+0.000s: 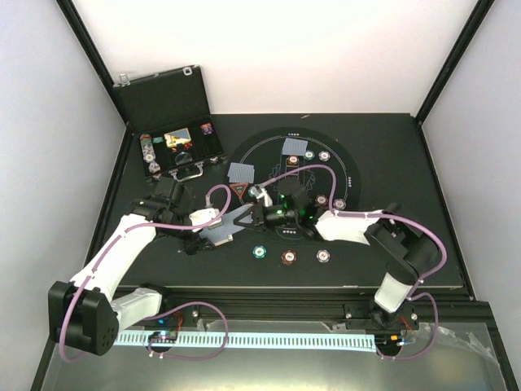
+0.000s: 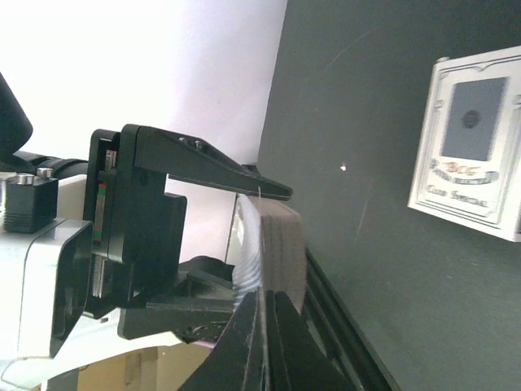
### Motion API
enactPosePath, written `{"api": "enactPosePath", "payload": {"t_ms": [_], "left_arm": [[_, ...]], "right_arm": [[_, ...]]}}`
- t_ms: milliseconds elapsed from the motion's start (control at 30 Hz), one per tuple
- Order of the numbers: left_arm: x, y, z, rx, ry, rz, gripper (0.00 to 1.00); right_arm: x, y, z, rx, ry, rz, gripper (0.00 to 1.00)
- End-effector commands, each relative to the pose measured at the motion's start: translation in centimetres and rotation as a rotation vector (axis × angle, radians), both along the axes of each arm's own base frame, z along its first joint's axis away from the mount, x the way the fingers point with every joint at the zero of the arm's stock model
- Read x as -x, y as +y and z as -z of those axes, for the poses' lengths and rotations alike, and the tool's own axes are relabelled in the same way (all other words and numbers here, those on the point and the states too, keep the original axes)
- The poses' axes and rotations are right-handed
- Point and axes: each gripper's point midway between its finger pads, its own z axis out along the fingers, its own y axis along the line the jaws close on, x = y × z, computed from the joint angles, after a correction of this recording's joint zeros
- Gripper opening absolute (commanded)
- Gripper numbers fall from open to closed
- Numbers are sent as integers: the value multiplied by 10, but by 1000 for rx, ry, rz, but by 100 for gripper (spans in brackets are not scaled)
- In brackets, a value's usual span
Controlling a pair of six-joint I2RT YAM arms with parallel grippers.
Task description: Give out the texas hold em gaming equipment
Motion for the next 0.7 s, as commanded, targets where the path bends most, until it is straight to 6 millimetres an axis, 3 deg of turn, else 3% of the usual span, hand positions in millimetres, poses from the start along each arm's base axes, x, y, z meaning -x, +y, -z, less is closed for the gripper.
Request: {"api": "enactPosePath", "payload": {"t_ms": [0, 200, 400, 500, 667], "left_arm": [[-3, -4, -10, 23, -33, 10, 2], [-3, -3, -8, 18, -32, 11, 2], [-3, -3, -8, 18, -31, 10, 2], [-3, -2, -9, 15, -35, 10, 2], [-3, -2, -8, 16, -30, 11, 2]], "right_arm": [[-14, -28, -7, -3, -32, 57, 2], [-33, -94, 12, 79, -35, 164, 1], [-58, -187, 60, 238, 22, 339, 1], [-60, -225, 81, 321, 55, 413, 1], [-57, -252, 100, 411, 85, 476, 4]]}}
